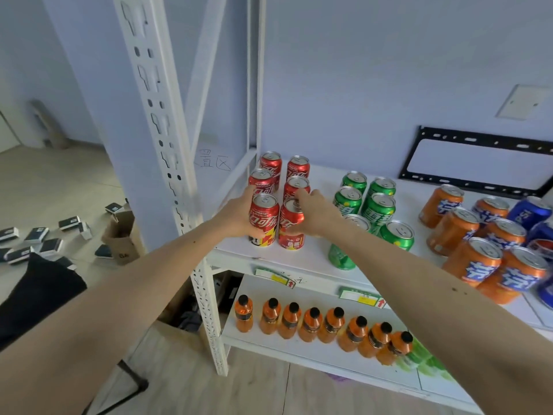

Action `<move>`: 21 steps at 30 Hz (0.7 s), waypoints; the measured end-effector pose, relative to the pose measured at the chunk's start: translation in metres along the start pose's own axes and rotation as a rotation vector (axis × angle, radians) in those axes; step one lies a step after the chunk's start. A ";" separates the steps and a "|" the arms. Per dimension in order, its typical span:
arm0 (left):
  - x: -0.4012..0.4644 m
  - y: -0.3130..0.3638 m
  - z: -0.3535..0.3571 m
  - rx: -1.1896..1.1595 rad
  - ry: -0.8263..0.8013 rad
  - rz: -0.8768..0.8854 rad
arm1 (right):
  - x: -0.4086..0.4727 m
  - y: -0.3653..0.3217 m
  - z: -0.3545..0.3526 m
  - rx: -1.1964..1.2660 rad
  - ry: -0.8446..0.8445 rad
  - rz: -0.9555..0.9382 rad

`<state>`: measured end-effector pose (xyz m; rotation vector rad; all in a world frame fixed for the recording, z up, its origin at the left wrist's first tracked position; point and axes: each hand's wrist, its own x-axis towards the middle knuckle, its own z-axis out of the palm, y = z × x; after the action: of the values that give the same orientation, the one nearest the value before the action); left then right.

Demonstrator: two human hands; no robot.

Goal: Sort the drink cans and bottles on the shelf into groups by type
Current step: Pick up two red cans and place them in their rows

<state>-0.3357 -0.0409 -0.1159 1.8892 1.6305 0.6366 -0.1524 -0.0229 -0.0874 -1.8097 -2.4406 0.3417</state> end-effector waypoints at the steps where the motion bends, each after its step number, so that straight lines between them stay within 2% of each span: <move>1: 0.002 -0.004 0.004 -0.024 -0.008 -0.010 | 0.003 0.001 0.002 -0.002 0.019 -0.009; 6: 0.011 -0.015 0.018 -0.101 0.030 0.024 | 0.013 0.005 0.009 0.001 0.073 0.006; 15: 0.020 -0.027 0.013 -0.108 -0.075 0.056 | 0.012 0.016 -0.005 0.082 -0.118 -0.069; 21: 0.017 -0.037 0.023 -0.161 0.027 0.036 | 0.014 0.012 0.002 0.131 -0.081 -0.037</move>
<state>-0.3448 -0.0227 -0.1578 1.8043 1.5171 0.7873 -0.1457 -0.0068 -0.0928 -1.7275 -2.4365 0.5682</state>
